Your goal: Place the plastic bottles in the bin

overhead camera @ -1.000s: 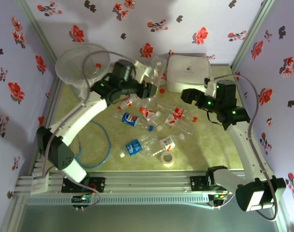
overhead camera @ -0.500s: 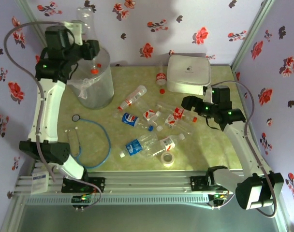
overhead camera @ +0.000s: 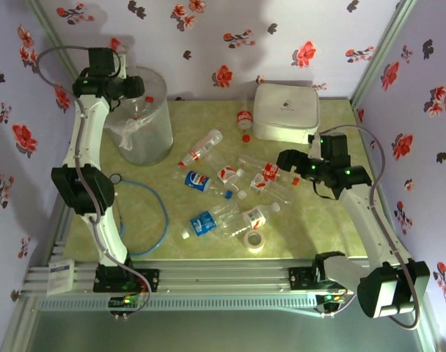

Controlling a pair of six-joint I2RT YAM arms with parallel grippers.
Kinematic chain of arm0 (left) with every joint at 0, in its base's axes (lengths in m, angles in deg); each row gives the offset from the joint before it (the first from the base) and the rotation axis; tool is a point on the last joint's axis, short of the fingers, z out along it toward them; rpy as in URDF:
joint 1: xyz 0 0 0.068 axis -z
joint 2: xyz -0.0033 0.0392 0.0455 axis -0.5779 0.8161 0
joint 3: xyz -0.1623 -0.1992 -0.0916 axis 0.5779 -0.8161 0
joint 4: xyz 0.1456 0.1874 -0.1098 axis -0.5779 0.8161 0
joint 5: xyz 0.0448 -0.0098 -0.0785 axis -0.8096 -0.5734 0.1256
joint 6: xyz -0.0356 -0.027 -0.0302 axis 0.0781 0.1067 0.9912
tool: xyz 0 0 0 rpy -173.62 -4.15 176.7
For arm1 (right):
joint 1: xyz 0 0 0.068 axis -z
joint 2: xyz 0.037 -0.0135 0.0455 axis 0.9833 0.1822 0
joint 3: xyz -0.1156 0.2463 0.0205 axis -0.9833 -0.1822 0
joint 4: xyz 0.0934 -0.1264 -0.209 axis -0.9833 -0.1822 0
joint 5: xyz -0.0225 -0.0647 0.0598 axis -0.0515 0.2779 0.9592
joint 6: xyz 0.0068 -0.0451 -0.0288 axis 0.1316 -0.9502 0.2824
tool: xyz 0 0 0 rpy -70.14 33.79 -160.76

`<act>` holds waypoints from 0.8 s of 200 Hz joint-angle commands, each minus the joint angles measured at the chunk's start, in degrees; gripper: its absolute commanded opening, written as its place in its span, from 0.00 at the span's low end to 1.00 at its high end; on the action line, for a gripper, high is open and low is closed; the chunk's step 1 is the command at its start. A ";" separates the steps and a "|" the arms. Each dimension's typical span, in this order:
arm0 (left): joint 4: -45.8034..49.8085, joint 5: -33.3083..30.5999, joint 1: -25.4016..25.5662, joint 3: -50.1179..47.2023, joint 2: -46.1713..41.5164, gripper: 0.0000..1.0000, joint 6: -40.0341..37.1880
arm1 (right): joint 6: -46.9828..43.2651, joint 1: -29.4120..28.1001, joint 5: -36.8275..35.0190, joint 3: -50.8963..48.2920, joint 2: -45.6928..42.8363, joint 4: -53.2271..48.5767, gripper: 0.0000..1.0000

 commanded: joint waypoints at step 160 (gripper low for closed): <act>-8.21 2.81 -0.12 -20.31 -5.66 0.89 -4.35 | 0.04 0.12 -3.93 0.61 2.98 -2.27 0.92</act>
